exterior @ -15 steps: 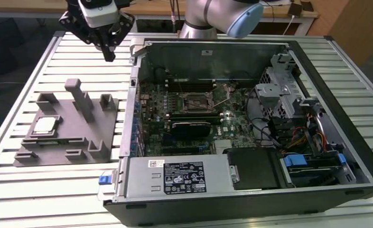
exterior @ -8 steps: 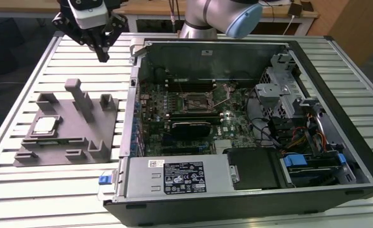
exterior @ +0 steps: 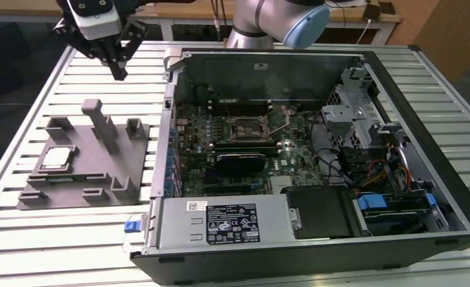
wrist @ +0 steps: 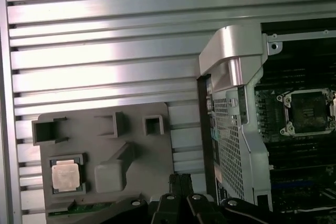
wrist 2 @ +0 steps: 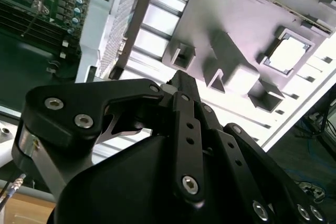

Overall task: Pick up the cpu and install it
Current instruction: 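Reach for the cpu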

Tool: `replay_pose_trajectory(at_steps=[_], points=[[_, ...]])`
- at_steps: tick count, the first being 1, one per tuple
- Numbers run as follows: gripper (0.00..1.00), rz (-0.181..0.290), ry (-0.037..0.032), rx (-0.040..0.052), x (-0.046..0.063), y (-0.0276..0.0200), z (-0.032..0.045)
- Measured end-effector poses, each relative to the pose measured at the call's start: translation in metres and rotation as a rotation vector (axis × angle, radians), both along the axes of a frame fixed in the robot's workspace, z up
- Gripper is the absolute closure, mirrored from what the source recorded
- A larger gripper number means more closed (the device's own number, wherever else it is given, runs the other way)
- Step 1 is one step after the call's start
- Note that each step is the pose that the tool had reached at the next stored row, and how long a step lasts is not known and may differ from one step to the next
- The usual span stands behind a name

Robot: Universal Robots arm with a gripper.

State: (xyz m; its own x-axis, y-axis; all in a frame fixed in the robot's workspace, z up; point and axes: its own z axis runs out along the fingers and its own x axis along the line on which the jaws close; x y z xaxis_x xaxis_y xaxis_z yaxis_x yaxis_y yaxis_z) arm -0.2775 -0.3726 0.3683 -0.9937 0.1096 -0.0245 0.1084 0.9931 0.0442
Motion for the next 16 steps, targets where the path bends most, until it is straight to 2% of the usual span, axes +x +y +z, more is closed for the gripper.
replay_pose_trajectory(at_steps=[16], points=[[0.89,-0.001,0.0000,-0.0001,-0.041,0.0000,-0.0078]])
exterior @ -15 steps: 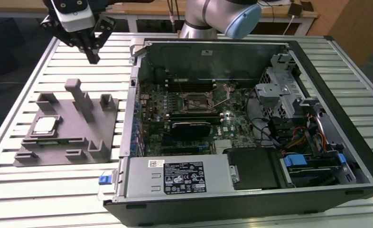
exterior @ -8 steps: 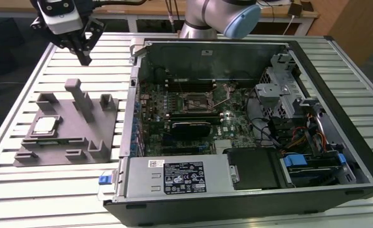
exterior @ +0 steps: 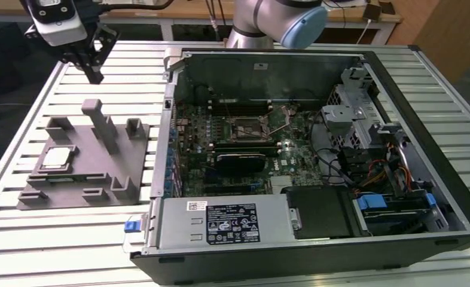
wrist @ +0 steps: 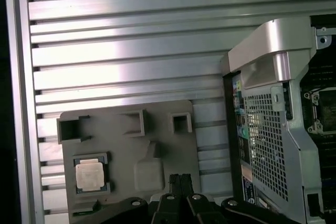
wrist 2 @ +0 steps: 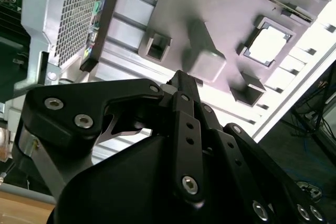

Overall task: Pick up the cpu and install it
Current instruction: 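Reach for the cpu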

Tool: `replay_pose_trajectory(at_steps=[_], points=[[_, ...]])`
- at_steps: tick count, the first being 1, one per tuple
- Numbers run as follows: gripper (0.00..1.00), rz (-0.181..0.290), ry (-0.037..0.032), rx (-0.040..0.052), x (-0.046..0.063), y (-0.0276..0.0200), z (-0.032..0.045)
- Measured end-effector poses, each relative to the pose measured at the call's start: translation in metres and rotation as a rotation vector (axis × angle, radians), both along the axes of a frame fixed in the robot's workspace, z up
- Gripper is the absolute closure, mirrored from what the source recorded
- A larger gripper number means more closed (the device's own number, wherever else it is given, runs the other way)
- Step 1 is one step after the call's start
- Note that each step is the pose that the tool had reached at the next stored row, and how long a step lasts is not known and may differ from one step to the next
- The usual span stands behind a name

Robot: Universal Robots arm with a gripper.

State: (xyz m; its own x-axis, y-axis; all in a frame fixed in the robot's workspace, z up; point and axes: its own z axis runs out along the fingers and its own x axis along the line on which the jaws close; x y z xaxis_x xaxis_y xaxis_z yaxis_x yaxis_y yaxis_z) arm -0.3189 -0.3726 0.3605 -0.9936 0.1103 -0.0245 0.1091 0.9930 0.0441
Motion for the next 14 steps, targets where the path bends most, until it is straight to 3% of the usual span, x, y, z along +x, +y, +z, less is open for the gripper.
replay_pose_trajectory(at_steps=[14], points=[[0.89,0.000,0.0000,0.0000,-0.037,0.0000,-0.0056]])
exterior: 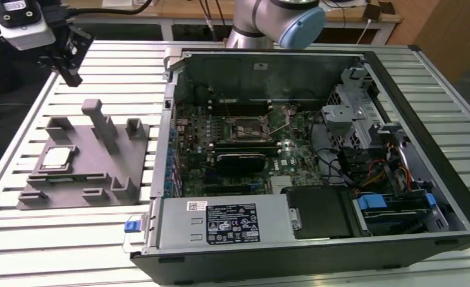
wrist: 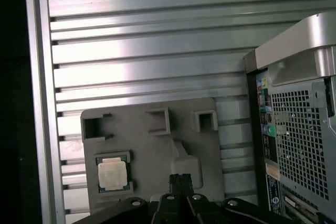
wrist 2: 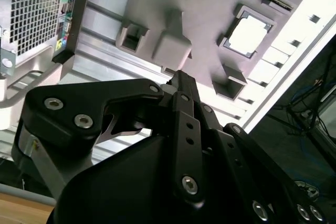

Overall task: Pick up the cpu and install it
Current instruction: 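Reach for the cpu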

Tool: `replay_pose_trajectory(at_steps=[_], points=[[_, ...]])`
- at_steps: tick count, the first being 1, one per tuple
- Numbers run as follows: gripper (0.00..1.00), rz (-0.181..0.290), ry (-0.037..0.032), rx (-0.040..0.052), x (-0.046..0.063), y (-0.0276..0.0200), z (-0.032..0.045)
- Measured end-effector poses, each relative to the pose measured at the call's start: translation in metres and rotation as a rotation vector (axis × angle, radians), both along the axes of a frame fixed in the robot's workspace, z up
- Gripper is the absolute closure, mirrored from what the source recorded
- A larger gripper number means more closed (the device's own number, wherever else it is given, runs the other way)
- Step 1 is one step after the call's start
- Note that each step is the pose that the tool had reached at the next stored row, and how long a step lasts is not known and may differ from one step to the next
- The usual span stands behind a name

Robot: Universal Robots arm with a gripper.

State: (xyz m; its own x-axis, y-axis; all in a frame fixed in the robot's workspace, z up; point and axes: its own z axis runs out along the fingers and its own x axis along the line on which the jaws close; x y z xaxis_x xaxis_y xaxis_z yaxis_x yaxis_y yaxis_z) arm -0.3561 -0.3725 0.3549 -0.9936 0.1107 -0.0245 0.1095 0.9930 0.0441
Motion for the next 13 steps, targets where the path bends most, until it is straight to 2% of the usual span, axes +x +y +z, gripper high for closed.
replay_pose_trajectory(at_steps=[7,13], points=[[0.89,0.000,0.0000,0.0000,-0.017,0.0000,-0.0042],[0.89,0.000,0.0000,0.0000,-0.024,0.0000,-0.0116]])
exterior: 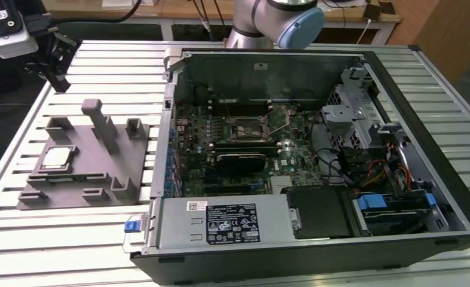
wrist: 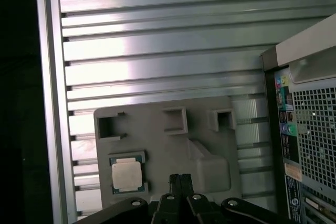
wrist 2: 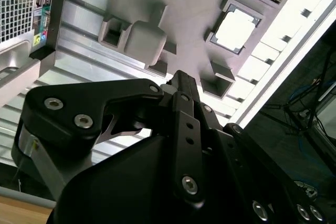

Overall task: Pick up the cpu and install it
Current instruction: 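Reach for the cpu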

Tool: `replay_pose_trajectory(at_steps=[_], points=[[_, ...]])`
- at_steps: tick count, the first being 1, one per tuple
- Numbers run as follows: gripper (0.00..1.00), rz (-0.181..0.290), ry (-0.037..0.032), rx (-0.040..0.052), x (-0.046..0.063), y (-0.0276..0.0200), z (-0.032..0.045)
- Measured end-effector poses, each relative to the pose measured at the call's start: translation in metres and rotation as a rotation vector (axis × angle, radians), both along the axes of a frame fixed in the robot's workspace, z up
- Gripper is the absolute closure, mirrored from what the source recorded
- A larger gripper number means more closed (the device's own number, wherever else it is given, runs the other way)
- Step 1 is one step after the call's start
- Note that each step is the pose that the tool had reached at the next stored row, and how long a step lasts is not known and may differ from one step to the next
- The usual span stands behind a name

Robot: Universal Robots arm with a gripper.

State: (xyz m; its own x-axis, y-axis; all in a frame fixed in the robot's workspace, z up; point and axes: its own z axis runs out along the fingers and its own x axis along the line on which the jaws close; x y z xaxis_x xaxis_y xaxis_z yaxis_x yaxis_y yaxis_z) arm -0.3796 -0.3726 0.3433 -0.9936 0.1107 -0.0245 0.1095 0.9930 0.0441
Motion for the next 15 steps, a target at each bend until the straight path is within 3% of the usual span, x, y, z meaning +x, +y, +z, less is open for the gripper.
replay_pose_trajectory(at_steps=[15], points=[[0.89,0.000,0.0001,0.0000,-0.014,-0.0015,-0.0163]])
